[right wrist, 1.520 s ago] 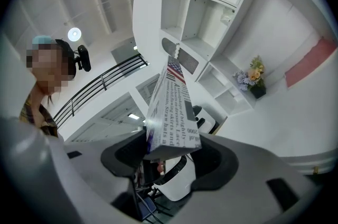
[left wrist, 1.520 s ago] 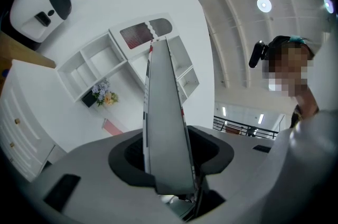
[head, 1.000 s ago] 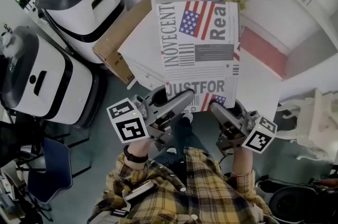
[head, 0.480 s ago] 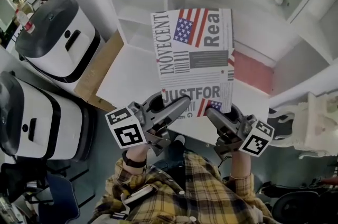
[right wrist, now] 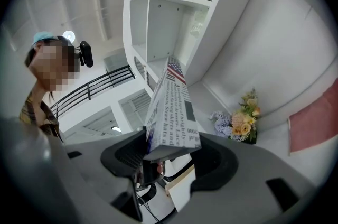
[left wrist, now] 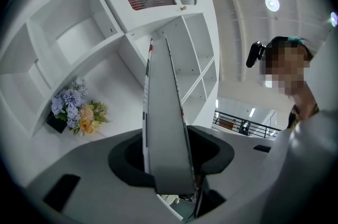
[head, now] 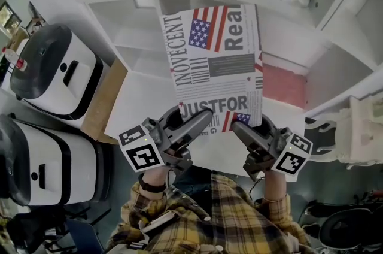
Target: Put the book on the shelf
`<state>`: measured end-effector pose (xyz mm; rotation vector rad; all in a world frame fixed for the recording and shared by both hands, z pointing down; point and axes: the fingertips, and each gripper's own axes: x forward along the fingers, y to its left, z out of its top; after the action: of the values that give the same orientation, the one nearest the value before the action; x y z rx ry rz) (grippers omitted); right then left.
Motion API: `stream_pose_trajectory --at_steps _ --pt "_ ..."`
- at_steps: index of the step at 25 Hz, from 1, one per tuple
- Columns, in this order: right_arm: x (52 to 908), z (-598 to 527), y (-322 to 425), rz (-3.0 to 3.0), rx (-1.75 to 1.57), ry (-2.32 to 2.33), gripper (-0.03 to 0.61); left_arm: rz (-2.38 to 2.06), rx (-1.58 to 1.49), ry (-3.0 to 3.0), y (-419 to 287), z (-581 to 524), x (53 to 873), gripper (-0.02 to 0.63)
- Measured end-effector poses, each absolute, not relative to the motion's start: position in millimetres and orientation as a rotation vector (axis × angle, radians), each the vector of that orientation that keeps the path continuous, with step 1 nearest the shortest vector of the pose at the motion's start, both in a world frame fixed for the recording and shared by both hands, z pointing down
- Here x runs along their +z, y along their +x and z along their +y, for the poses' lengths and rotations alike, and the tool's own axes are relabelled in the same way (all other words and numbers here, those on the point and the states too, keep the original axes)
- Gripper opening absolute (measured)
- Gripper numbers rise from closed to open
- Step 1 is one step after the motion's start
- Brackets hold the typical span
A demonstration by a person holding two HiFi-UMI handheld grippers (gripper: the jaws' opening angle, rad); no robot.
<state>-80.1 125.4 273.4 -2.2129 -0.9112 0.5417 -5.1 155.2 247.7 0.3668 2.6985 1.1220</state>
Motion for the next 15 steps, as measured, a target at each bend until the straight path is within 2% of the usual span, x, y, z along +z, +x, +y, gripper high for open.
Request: stream_pose_trajectory --at_steps 15 --pt "271.1 122.5 -82.1 -0.985 0.513 -2.193 0.259 2.654 1.173 0.302 -6.1 156.2 249.8 0.196"
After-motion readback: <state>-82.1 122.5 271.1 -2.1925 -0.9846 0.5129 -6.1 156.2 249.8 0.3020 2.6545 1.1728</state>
